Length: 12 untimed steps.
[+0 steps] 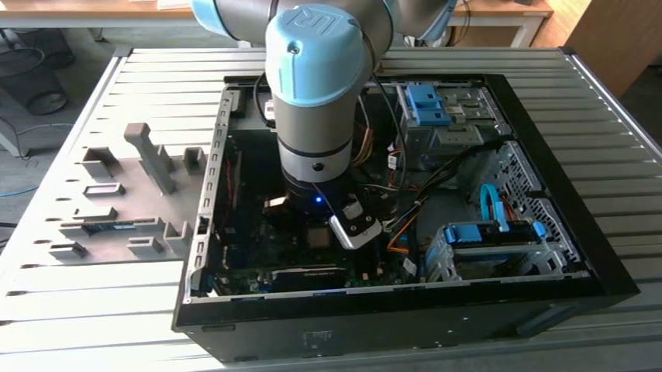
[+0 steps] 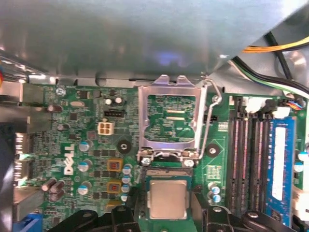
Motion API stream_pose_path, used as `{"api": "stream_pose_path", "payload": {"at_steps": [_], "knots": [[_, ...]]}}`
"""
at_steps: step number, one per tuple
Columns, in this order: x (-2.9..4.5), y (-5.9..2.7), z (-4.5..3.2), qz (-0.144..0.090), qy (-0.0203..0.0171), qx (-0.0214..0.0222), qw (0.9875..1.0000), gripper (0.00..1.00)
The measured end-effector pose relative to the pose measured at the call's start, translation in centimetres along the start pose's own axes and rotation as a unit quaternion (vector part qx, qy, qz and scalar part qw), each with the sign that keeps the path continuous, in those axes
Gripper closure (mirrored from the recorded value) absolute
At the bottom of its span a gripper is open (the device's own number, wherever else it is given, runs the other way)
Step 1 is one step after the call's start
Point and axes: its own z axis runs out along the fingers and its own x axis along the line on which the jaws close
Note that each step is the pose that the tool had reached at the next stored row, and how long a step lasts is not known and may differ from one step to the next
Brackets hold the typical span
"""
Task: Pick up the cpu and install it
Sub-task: 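Place the cpu into insertion slot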
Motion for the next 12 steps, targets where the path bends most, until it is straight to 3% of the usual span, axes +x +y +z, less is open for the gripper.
{"api": "stream_pose_path", "payload": {"at_steps": [12], "knots": [[-0.31,-0.01,0.03,-0.009,0.0005,0.0039,1.0,0.46]]}}
